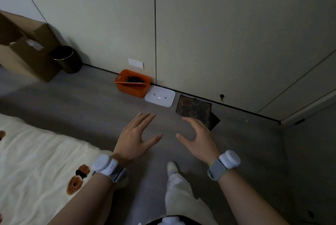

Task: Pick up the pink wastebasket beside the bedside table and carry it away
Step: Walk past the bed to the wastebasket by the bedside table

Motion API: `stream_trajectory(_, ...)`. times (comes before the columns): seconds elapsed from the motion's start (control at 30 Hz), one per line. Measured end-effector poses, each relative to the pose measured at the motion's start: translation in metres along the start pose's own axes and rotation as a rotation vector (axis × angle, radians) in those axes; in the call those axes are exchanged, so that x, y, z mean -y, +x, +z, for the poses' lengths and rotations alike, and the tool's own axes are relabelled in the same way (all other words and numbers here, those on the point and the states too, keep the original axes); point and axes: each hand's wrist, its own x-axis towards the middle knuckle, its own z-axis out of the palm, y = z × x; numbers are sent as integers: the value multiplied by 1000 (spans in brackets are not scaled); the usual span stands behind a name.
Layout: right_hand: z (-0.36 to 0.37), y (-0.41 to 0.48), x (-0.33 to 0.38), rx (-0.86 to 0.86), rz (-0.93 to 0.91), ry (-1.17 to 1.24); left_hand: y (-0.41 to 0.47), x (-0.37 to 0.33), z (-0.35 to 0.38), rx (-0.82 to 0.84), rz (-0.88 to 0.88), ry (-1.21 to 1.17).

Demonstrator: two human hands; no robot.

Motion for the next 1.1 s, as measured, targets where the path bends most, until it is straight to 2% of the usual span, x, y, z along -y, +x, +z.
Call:
stream_trajectory(0.3, 3, 204, 31, 251, -212, 14, 126, 36, -44, -83, -244, 70)
stream_trajectory(0.67, 91, 365, 106, 474, -433, 28, 177, 133, -104, -216, -574, 83)
stream_trajectory(0.9, 164, 469, 202, 540, -550, -44, 218, 241, -162, -368, -621, 51)
stream_trajectory(1.1, 203, 533, 255, 564, -589, -85, 241, 311, -219, -417, -643, 68)
